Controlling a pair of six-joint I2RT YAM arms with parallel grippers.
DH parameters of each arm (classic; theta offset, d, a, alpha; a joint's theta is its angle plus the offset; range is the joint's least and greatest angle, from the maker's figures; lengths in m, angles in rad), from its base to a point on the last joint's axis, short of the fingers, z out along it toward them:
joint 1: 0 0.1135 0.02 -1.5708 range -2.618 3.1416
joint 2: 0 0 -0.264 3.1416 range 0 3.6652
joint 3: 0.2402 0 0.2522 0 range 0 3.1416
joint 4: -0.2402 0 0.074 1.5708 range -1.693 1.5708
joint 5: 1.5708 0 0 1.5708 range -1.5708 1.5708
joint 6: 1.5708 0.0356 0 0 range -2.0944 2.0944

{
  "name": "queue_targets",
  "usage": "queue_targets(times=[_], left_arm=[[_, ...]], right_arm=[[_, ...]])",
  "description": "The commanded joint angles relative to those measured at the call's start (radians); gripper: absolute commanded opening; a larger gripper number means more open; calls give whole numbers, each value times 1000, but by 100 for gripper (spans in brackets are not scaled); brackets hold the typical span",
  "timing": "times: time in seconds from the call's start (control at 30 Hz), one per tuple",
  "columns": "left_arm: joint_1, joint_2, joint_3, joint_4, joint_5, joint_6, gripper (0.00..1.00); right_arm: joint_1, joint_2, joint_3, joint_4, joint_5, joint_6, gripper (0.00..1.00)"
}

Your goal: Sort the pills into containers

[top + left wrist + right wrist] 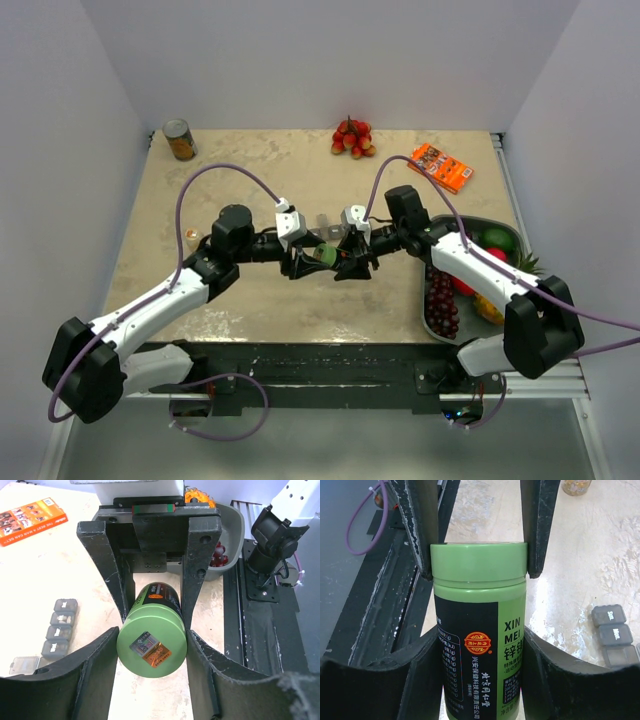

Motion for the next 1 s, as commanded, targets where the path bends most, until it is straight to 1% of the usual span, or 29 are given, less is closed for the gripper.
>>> queue_targets(times=[0.0,0.03,0.07,0.1,0.13,0.17,0.2,0.23,0.3,0.43,0.6,0.73,0.97], left_arm=[[-3,-26,3,111,-20,-46,4],[-1,-26,3,112,-12,-46,17],[0,-29,0,109,17,-43,45],[0,-32,0,97,32,-2,55],[0,-45,-2,79,41,27,67],[0,-53,-3,42,46,53,71],[-1,-62,-5,28,52,108,73],[0,-78,-5,13,54,131,75],[-1,-87,-2,-21,66,185,76],[0,-69,23,-64,78,221,76],[-1,-27,50,-110,106,242,76],[-1,-12,52,-116,92,245,76],[0,-12,46,-51,95,190,72]], right_arm=[[4,-5,30,-25,-17,-28,0],[3,-7,32,-29,-19,-34,0],[3,-8,34,-38,-22,-37,0],[4,-7,38,-42,-26,-43,0],[1,-8,40,-48,-29,-54,0],[2,-13,40,-54,-31,-58,0],[3,-13,38,-54,-37,-60,0],[3,-11,40,-55,-39,-63,0],[3,-11,40,-60,-40,-66,0],[4,-10,40,-60,-42,-67,0],[3,-8,40,-61,-43,-69,0],[3,-8,40,-63,-45,-69,0],[3,-7,40,-63,-40,-69,0]])
